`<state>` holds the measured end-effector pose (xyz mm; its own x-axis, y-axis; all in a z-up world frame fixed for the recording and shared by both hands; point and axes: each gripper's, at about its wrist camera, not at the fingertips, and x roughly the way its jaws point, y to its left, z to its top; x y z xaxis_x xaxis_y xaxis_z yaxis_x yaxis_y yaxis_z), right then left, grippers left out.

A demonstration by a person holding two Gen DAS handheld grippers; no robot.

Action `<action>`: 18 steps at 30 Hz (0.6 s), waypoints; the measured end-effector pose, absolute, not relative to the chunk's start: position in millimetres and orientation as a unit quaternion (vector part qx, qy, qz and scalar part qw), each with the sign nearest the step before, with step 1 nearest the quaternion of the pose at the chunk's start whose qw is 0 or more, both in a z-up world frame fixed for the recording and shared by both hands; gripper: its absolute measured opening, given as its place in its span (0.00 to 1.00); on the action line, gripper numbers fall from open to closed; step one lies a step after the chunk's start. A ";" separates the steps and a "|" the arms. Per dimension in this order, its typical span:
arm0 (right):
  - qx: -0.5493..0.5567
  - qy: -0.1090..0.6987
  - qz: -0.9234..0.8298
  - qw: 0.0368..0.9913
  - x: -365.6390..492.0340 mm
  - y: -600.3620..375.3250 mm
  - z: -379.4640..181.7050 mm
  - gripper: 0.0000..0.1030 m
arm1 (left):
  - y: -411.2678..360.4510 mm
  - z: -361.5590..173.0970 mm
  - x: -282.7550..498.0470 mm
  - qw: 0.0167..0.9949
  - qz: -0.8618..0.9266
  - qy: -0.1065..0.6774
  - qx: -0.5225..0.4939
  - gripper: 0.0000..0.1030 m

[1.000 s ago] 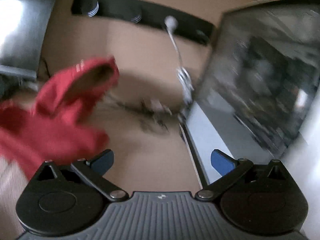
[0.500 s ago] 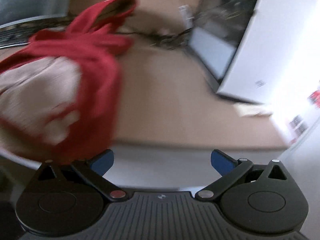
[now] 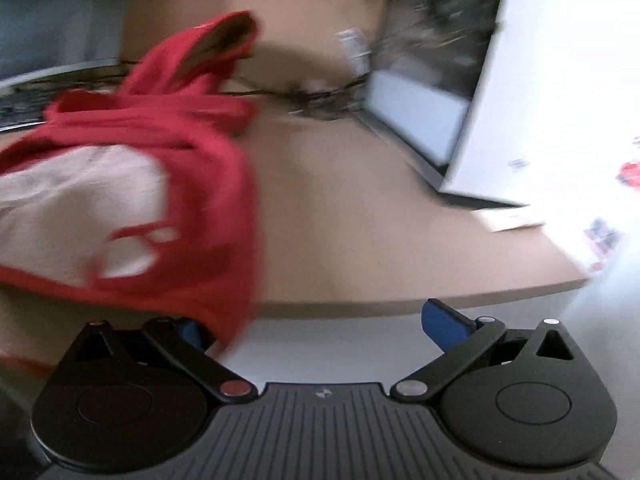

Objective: Fold clothes

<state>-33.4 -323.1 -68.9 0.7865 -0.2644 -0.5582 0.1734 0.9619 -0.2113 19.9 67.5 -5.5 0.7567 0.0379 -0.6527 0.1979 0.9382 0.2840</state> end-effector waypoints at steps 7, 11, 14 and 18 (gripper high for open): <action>-0.062 0.297 -0.123 0.945 -37.6 -328.4 -51.4 1.00 | 96.2 10.2 5.1 0.922 -0.123 0.352 0.107 0.99; -0.062 0.292 -0.119 0.947 -26.0 -329.0 -42.4 1.00 | 65.2 -9.4 -4.7 0.899 -0.164 0.358 0.194 0.99; -0.067 0.291 -0.115 0.948 -21.2 -330.2 -38.8 1.00 | 48.6 -25.1 -4.3 0.888 -0.160 0.363 0.231 0.99; -0.076 0.314 -0.107 0.940 -16.7 -331.5 -47.3 1.00 | 42.1 -30.2 3.6 0.891 -0.122 0.363 0.244 1.00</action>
<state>-16.7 -331.5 -47.3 0.7795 -0.2488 -0.5749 0.1535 0.9656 -0.2098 3.6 42.1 -30.2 0.7062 -0.0399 -0.7069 0.3944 0.8513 0.3460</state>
